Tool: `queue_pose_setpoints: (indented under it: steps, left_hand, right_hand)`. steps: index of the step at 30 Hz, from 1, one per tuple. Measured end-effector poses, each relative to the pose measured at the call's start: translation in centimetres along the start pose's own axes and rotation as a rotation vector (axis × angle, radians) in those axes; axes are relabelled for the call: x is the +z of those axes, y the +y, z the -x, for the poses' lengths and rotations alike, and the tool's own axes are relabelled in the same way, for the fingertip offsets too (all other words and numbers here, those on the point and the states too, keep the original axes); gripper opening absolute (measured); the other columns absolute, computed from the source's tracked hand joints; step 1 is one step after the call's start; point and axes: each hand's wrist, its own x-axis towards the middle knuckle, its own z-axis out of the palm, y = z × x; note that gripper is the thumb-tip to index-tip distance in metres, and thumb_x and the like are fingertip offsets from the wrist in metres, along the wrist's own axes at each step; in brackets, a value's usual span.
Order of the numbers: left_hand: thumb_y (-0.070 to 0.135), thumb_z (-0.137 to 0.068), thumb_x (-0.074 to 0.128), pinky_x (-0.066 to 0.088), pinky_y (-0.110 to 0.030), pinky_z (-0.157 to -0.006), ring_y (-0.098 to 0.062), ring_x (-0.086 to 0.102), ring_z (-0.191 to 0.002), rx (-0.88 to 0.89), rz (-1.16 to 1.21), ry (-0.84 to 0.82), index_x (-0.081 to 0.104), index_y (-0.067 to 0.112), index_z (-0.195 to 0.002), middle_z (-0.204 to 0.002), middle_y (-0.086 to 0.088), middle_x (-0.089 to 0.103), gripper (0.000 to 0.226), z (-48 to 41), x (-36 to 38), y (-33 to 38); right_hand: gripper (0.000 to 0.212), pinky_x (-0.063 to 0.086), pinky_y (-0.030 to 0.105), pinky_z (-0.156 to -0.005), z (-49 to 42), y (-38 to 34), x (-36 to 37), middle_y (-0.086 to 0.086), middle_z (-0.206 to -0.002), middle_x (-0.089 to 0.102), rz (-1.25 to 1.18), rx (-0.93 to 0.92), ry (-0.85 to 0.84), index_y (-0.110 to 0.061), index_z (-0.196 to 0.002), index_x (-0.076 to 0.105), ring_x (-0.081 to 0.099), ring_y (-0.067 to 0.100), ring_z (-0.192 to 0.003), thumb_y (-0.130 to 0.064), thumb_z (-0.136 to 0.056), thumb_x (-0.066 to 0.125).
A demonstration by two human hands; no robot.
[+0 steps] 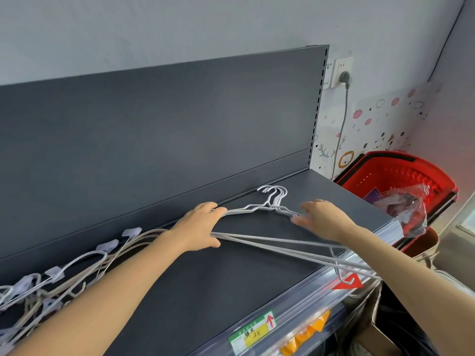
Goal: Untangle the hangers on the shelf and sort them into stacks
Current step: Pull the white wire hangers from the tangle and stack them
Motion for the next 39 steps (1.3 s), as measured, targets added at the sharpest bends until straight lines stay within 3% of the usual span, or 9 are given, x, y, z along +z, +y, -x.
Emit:
queue_pose_setpoints:
  steps: [3,6,11,18,24,30,36,39]
  left_hand:
    - [0.033,-0.080,0.071,0.032,-0.037,-0.110,-0.020,0.020,-0.141,-0.009,0.006,-0.009,0.024,0.023,-0.147,-0.153,0.000,0.022,0.083,0.2,0.4,0.0]
    - [0.033,-0.079,0.071,0.034,-0.037,-0.109,-0.019,0.022,-0.140,-0.002,0.011,-0.006,0.023,0.023,-0.148,-0.152,0.002,0.023,0.085,0.6,0.7,-0.3]
    - [0.032,-0.079,0.070,0.031,-0.037,-0.111,-0.019,0.016,-0.142,-0.028,0.035,0.008,0.022,0.023,-0.148,-0.154,0.003,0.019,0.085,1.5,0.4,-0.6]
    - [0.034,-0.078,0.069,0.033,-0.037,-0.108,-0.020,0.017,-0.141,-0.039,0.007,0.031,0.022,0.025,-0.147,-0.153,0.002,0.019,0.084,2.3,0.7,-1.2]
    - [0.034,-0.076,0.071,0.035,-0.038,-0.107,-0.022,0.022,-0.139,-0.061,-0.002,0.042,0.027,0.020,-0.143,-0.149,0.000,0.025,0.081,2.6,0.7,-1.7]
    - [0.036,-0.077,0.070,0.037,-0.040,-0.105,-0.024,0.026,-0.136,-0.088,-0.033,0.030,0.027,0.016,-0.143,-0.148,-0.001,0.027,0.081,2.8,0.3,-2.5]
    - [0.043,-0.084,0.062,0.042,-0.039,-0.098,-0.023,0.038,-0.126,-0.142,0.005,-0.056,0.040,0.013,-0.130,-0.134,-0.003,0.040,0.060,3.2,1.4,-3.2]
    - [0.042,-0.089,0.058,0.043,-0.038,-0.096,-0.023,0.041,-0.125,-0.132,-0.015,0.103,0.044,0.013,-0.129,-0.136,-0.002,0.040,0.051,3.4,2.0,-2.8]
  right_hand:
    - [0.103,0.040,0.043,-0.102,0.9,-1.5,-0.3,0.007,-0.140,0.043,-0.032,-0.058,-0.214,-0.032,-0.147,0.016,0.043,0.029,-0.126,-0.082,-0.064,0.053]
    - [0.113,0.035,0.048,-0.102,1.5,-2.4,0.7,0.006,-0.141,0.037,0.182,-0.094,-0.250,-0.043,-0.145,0.000,0.033,0.031,-0.128,-0.082,-0.057,0.059]
    - [0.105,0.038,0.045,-0.092,1.0,-2.8,0.5,0.006,-0.118,0.052,0.146,-0.054,-0.117,-0.035,-0.144,0.017,0.043,0.030,-0.114,-0.077,-0.060,0.063]
    - [0.109,0.038,0.040,-0.090,2.9,-2.3,0.8,0.004,-0.116,0.048,0.149,-0.048,-0.092,-0.038,-0.145,0.013,0.042,0.027,-0.111,-0.083,-0.057,0.058]
    - [0.106,0.036,0.045,-0.097,3.0,-2.5,0.0,0.003,-0.125,0.051,0.116,-0.059,-0.145,-0.035,-0.146,0.014,0.042,0.030,-0.118,-0.078,-0.062,0.061]
    - [0.101,0.036,0.051,-0.103,1.8,-3.0,-2.3,-0.002,-0.134,0.052,0.065,-0.068,-0.221,-0.034,-0.142,0.028,0.042,0.031,-0.125,-0.075,-0.058,0.066]
    - [0.100,0.037,0.047,-0.105,1.5,-2.2,-3.6,-0.003,-0.138,0.049,0.013,-0.074,-0.237,-0.035,-0.142,0.030,0.045,0.026,-0.125,-0.068,-0.058,0.072]
    - [0.097,0.036,0.043,-0.107,1.7,-2.0,-3.6,-0.003,-0.142,0.046,0.005,-0.086,-0.234,-0.031,-0.143,0.030,0.045,0.025,-0.127,-0.061,-0.063,0.075]
